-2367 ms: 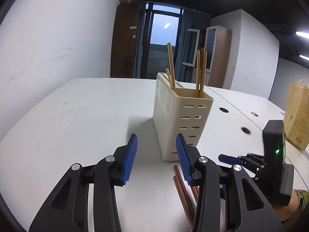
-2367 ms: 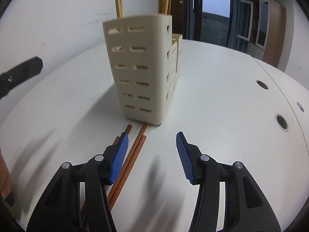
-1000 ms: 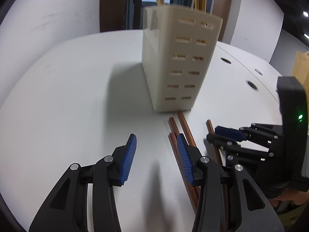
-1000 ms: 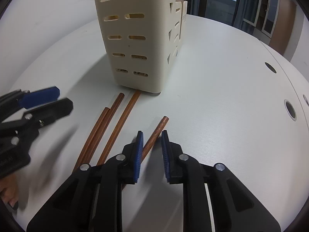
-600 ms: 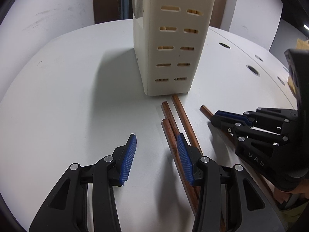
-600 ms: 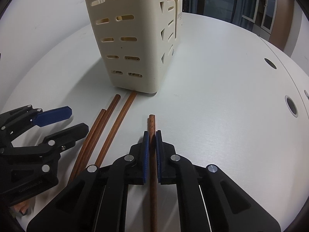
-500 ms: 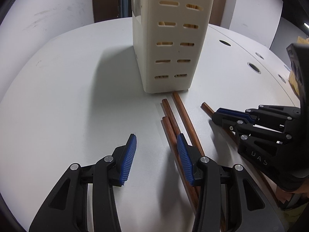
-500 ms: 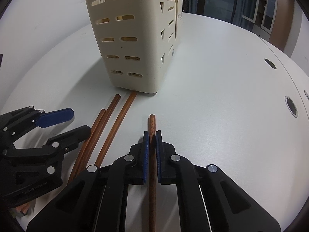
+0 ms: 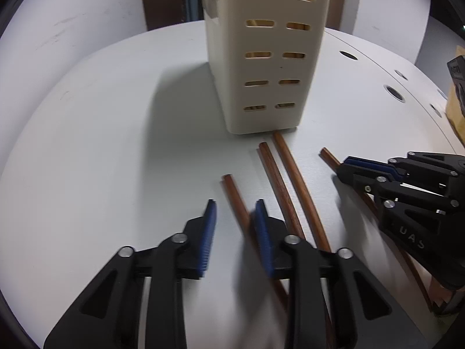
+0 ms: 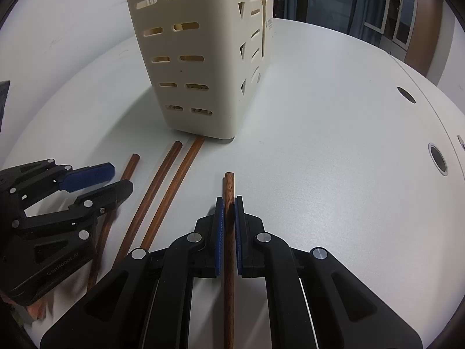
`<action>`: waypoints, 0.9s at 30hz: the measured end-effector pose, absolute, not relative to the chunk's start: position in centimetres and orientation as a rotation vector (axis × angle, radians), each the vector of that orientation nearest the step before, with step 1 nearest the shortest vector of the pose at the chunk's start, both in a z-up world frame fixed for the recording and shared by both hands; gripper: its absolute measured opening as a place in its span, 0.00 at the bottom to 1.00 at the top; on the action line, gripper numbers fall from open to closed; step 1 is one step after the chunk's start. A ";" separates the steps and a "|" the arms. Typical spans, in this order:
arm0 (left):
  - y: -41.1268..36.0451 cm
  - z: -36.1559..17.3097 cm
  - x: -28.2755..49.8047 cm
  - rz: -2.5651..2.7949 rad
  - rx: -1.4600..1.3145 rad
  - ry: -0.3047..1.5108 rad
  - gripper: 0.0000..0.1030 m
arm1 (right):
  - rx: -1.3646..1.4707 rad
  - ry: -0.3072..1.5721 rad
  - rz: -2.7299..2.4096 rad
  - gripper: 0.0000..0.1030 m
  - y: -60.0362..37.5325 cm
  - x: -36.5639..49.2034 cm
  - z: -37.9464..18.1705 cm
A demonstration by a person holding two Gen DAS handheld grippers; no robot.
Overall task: Organize utensils
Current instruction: 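Close the right gripper on a brown chopstick while the left gripper grasps another brown chopstick, then lift both brown chopsticks up over the cream holder with both grippers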
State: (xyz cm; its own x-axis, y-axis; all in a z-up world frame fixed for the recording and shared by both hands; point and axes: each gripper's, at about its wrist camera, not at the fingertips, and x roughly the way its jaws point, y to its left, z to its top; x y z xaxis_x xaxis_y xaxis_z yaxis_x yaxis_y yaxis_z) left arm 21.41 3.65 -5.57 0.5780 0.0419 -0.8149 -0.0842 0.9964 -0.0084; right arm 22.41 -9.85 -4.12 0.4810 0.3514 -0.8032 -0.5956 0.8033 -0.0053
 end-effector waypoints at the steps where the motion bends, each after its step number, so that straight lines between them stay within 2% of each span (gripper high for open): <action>1: 3.8 -5.5 21.6 0.078 -0.047 0.958 0.13 | -0.302 0.898 0.588 0.07 -9.8 22.4 -4.1; 8: 4.3 -5.4 21.8 0.083 -0.067 0.967 0.07 | -0.266 0.912 0.595 0.07 -10.1 22.8 -4.0; 12: 4.2 -5.0 21.6 0.075 -0.067 0.953 0.07 | -0.251 0.906 0.606 0.07 -10.4 23.0 -3.7; 27: 5.0 3.0 17.4 0.007 -0.156 0.654 0.06 | -0.165 0.688 0.662 0.07 -12.1 20.5 2.3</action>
